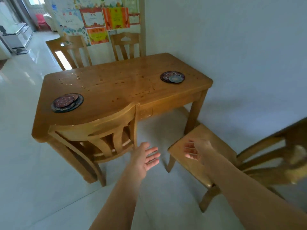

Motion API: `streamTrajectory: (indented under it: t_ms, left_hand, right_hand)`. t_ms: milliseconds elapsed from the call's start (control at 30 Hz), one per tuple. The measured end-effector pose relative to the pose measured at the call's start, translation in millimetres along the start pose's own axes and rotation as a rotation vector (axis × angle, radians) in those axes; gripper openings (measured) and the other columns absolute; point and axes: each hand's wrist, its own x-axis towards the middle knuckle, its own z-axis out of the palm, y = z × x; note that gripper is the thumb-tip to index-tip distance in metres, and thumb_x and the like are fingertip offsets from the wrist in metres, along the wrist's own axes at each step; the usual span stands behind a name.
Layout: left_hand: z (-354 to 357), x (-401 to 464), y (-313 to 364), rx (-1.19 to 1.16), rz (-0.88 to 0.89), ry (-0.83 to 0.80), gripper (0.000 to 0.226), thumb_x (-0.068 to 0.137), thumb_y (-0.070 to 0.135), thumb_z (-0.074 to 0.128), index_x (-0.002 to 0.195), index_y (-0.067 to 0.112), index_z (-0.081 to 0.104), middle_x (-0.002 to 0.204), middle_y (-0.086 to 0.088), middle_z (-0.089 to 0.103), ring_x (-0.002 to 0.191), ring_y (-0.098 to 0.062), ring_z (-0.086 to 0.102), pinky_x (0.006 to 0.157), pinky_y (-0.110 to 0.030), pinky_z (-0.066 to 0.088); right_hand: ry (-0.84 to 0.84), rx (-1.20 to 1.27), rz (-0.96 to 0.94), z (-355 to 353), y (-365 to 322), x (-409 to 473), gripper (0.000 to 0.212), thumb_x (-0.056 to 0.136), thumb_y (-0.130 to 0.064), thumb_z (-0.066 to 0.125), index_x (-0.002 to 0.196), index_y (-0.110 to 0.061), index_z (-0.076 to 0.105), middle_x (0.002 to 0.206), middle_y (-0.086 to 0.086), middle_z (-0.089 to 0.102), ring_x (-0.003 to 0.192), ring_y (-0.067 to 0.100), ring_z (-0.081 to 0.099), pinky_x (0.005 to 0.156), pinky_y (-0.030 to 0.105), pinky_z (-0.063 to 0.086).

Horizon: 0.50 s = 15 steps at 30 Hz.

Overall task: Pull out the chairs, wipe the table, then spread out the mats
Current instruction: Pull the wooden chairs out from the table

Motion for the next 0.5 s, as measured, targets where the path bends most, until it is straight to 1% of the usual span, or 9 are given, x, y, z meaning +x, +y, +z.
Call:
streamTrajectory:
  t_ms: [67, 133, 200, 300, 333, 367, 433, 467, 500]
  left_hand:
    - [30.9, -3.3, -18.7, 0.052, -0.011, -0.038, 0.028, 0.102, 0.026, 0.044, 0.122, 0.009, 0.053, 0.105, -0.010, 0.069, 0.091, -0.026, 0.068, 0.073, -0.038, 0.054]
    - [66.3, -14.8, -34.2, 0.093, -0.010, -0.082, 0.023, 0.101, 0.026, 0.046, 0.113, 0.010, 0.057, 0.104, -0.011, 0.070, 0.091, -0.027, 0.069, 0.069, -0.038, 0.055]
    - [103.4, -30.2, -49.4, 0.116, -0.006, -0.128, 0.017, 0.101, 0.025, 0.047, 0.102, 0.012, 0.058, 0.105, -0.012, 0.070, 0.095, -0.028, 0.068, 0.073, -0.039, 0.056]
    - [163.3, -50.5, -78.5, 0.114, -0.023, -0.173, 0.017, 0.100, 0.024, 0.048, 0.096, 0.012, 0.059, 0.107, -0.012, 0.069, 0.101, -0.031, 0.066, 0.082, -0.042, 0.054]
    - [184.0, -55.2, -90.5, 0.109, -0.025, -0.184, 0.018, 0.100, 0.024, 0.048, 0.096, 0.011, 0.060, 0.106, -0.013, 0.069, 0.102, -0.031, 0.065, 0.084, -0.043, 0.054]
    - [204.9, -58.9, -102.6, 0.107, -0.029, -0.190, 0.019, 0.100, 0.025, 0.049, 0.097, 0.010, 0.060, 0.104, -0.013, 0.069, 0.102, -0.031, 0.065, 0.085, -0.043, 0.054]
    - [246.6, -63.3, -128.2, 0.104, -0.040, -0.189, 0.022, 0.098, 0.027, 0.052, 0.106, 0.009, 0.061, 0.101, -0.011, 0.069, 0.100, -0.028, 0.065, 0.084, -0.043, 0.054]
    - [270.0, -66.3, -143.5, 0.105, -0.047, -0.178, 0.026, 0.098, 0.029, 0.054, 0.115, 0.010, 0.060, 0.105, -0.010, 0.068, 0.102, -0.026, 0.063, 0.086, -0.044, 0.054]
    - [287.3, -66.0, -156.4, 0.113, -0.051, -0.159, 0.032, 0.097, 0.030, 0.055, 0.124, 0.011, 0.056, 0.115, -0.010, 0.065, 0.108, -0.025, 0.060, 0.092, -0.045, 0.052]
  right_hand:
    - [0.067, 0.008, -0.013, -38.7, -5.7, -2.2, 0.022, 0.102, -0.014, 0.041, 0.113, -0.002, 0.057, 0.097, 0.016, 0.064, 0.080, 0.027, 0.062, 0.058, 0.037, 0.051]
    - [0.131, -0.007, -0.028, -77.9, -12.4, -0.3, 0.019, 0.100, -0.011, 0.045, 0.108, -0.001, 0.059, 0.092, 0.015, 0.063, 0.074, 0.024, 0.061, 0.054, 0.036, 0.050]
    - [0.167, -0.052, -0.052, -116.1, -17.3, 2.6, 0.016, 0.096, -0.011, 0.049, 0.099, -0.001, 0.061, 0.086, 0.015, 0.062, 0.070, 0.023, 0.060, 0.053, 0.033, 0.050]
    - [0.199, -0.122, -0.111, -173.9, -23.5, 2.3, 0.016, 0.091, -0.005, 0.050, 0.080, -0.001, 0.060, 0.084, 0.018, 0.058, 0.069, 0.027, 0.058, 0.063, 0.038, 0.055]
    - [0.203, -0.135, -0.146, -193.6, -25.6, 1.5, 0.017, 0.091, -0.004, 0.049, 0.080, 0.001, 0.061, 0.083, 0.018, 0.056, 0.070, 0.028, 0.056, 0.066, 0.040, 0.055]
    - [0.212, -0.139, -0.192, -214.0, -28.0, 3.6, 0.018, 0.093, -0.005, 0.049, 0.087, 0.005, 0.064, 0.082, 0.018, 0.055, 0.071, 0.028, 0.054, 0.067, 0.042, 0.055]
    - [0.243, -0.145, -0.288, -254.2, -32.8, 11.8, 0.024, 0.095, -0.005, 0.048, 0.105, 0.010, 0.063, 0.081, 0.017, 0.055, 0.074, 0.029, 0.053, 0.075, 0.051, 0.056]
    - [0.264, -0.161, -0.317, -278.2, -36.5, 14.4, 0.025, 0.095, -0.007, 0.049, 0.112, 0.006, 0.063, 0.084, 0.016, 0.057, 0.076, 0.028, 0.055, 0.080, 0.051, 0.055]
    - [0.291, -0.184, -0.340, -296.0, -40.0, 17.5, 0.026, 0.095, -0.009, 0.050, 0.115, -0.001, 0.064, 0.089, 0.014, 0.060, 0.080, 0.026, 0.056, 0.083, 0.048, 0.054]
